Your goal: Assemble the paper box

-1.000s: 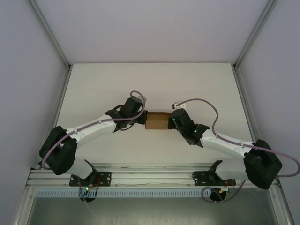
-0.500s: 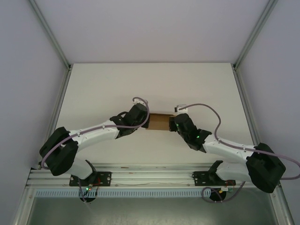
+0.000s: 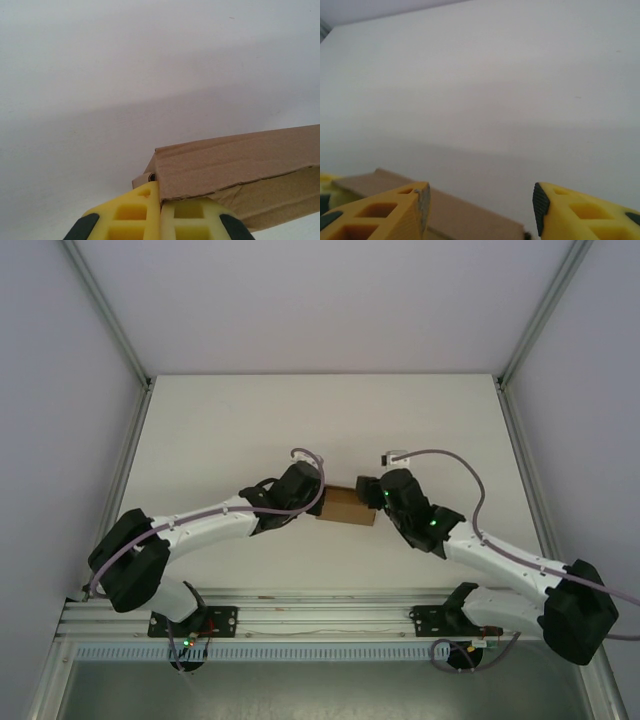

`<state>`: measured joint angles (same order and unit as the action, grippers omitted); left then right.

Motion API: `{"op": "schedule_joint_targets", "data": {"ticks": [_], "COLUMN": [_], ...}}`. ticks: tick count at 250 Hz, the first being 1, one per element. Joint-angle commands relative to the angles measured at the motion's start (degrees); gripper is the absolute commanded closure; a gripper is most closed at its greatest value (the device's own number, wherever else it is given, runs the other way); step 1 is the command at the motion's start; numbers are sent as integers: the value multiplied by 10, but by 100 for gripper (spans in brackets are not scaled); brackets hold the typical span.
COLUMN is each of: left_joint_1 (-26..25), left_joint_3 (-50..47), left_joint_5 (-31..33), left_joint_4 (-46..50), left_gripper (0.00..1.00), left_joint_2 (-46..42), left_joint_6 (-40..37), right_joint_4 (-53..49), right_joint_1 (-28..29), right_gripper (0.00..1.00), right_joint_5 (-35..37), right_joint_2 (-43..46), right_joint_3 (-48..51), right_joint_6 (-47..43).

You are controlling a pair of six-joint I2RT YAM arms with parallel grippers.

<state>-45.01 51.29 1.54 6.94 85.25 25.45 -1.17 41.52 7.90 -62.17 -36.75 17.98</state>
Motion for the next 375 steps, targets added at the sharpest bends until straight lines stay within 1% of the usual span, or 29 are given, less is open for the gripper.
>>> {"op": "schedule_joint_targets", "data": {"ticks": [1, 27, 57, 74, 96, 111, 129, 145, 161, 179, 189, 205, 213, 219, 225, 260, 271, 301, 310, 326, 337, 366, 375], "left_joint_1": [-7, -7, -7, -7, -7, -7, -7, -7, -7, -6, -6, -3, 1, 7, 15, 67, 75, 84, 89, 96, 101, 101, 102], "left_joint_3": [-7, -3, -2, -2, 1, 4, 13, 22, 31, 41, 48, 59, 62, 65, 67, 78, 79, 85, 82, 67, 51, -17, -40], "left_joint_5": [-30, -31, -37, -42, -61, -70, -74, -76, -87, -96, -87, -47, -32, -28, -30, -91, -111, -138, -148, -147, -167, -209, -218], "left_joint_4": [87, 89, 86, 87, 86, 86, 100, 119, 133, 147, 157, 166, 167, 164, 160, 126, 112, 107, 109, 111, 103, 43, 24], "left_gripper": [100, 100, 92, 92, 82, 79, 70, 54, 48, 37, 32, 25, 19, 14, 13, 14, 16, 18, 21, 26, 31, 41, 46], "left_joint_2": [21, 19, 15, 10, 0, -10, -25, -39, -57, -77, -87, -98, -100, -101, -99, -65, -50, -8, 4, 22, 31, 40, 40], "left_joint_6": [-15, -16, -17, -22, -30, -31, -36, -45, -55, -60, -57, -37, -25, -15, -10, 9, 7, 6, 7, 22, 28, 54, 59], "right_joint_4": [-18, -28, -39, -42, -7, 22, 51, 68, 67, 59, 57, 59, 59, 59, 60, 59, 56, 54, 51, 50, 47, 61, 77], "right_joint_1": [-28, -40, -40, -40, -40, -40, -40, -39, -39, -39, -40, -40, -40, -39, -40, -39, -40, -40, -40, -40, -40, -39, -39], "right_gripper": [46, 48, 50, 53, 60, 61, 63, 63, 63, 63, 63, 64, 64, 64, 64, 64, 64, 64, 64, 64, 64, 66, 67], "right_joint_5": [-11, -23, -26, -22, -20, -36, -50, -60, -67, -66, -65, -65, -64, -63, -63, -66, -65, -59, -55, -52, -47, -45, -51], "right_joint_2": [2, -17, -36, -48, -56, -61, -63, -62, -61, -61, -61, -61, -61, -60, -61, -62, -62, -61, -61, -64, -68, -83, -88], "right_joint_3": [-11, -5, 10, 25, 63, 86, 107, 118, 121, 119, 118, 120, 121, 121, 124, 120, 116, 116, 116, 120, 121, 136, 148], "right_joint_6": [34, 48, 59, 73, 98, 109, 123, 128, 123, 122, 122, 122, 123, 125, 126, 123, 121, 121, 123, 124, 123, 138, 143]}}
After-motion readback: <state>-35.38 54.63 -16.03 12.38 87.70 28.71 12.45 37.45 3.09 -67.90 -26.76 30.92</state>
